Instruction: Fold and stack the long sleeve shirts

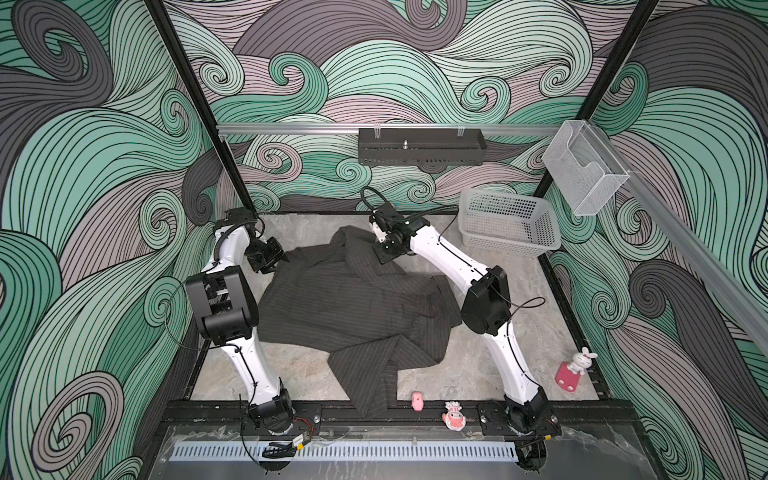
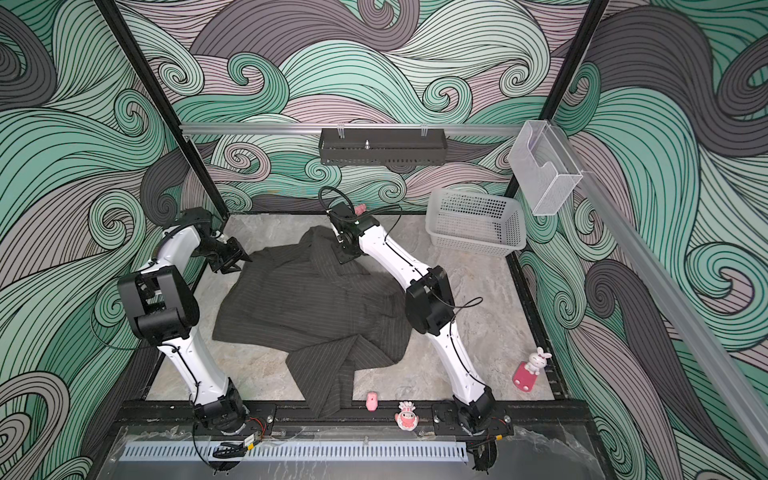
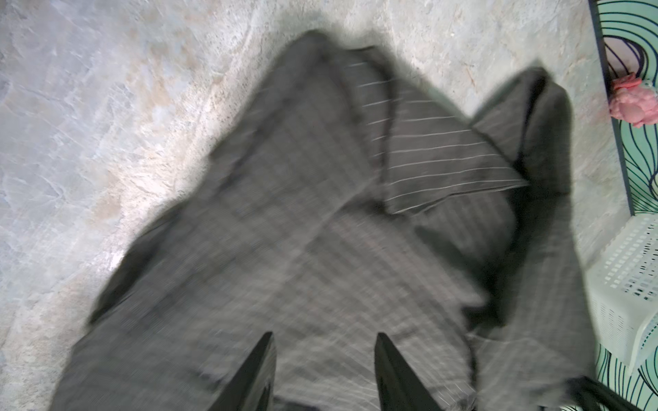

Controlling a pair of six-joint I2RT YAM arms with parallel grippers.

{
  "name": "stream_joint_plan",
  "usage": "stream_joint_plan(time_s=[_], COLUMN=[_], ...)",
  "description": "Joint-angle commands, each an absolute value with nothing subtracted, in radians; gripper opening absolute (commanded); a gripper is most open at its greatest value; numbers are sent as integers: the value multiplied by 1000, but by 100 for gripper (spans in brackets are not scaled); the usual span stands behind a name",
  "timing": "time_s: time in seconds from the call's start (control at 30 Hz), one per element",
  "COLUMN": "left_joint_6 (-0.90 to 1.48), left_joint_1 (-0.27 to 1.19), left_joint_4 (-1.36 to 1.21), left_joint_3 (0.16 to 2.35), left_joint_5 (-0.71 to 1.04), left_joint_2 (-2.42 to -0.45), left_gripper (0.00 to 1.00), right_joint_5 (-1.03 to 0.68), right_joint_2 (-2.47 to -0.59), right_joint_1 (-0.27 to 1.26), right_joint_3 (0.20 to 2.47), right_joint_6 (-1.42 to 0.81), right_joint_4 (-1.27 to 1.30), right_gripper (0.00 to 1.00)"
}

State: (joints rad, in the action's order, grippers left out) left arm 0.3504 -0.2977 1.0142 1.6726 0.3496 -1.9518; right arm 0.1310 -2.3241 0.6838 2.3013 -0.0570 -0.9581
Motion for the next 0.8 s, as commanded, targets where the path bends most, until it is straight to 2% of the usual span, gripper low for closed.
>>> stream_joint_plan(time_s=[0.0, 0.27, 0.53, 0.77], left_joint_6=[359, 368, 454, 464], left_joint_1=[-285, -238, -93, -84], left_joint_4=[1011, 1000, 920, 921], left_joint_3=[1664, 1654, 1648, 1623], left_joint_5=[367, 376, 439, 373], left_joint_2=[-1938, -1961, -2088, -2183], left_gripper=[48, 49, 41, 39], right_joint_5=[350, 256, 211, 146], right_joint_2=[-2314, -2403, -2428, -2451], right_joint_1=[670, 628, 603, 536], right_joint_3=[2330, 2370, 2357, 2344], right_joint_6=[52, 32, 1, -33], right_joint_4=[-905, -931, -930, -930], right_gripper=[0, 0, 0, 2])
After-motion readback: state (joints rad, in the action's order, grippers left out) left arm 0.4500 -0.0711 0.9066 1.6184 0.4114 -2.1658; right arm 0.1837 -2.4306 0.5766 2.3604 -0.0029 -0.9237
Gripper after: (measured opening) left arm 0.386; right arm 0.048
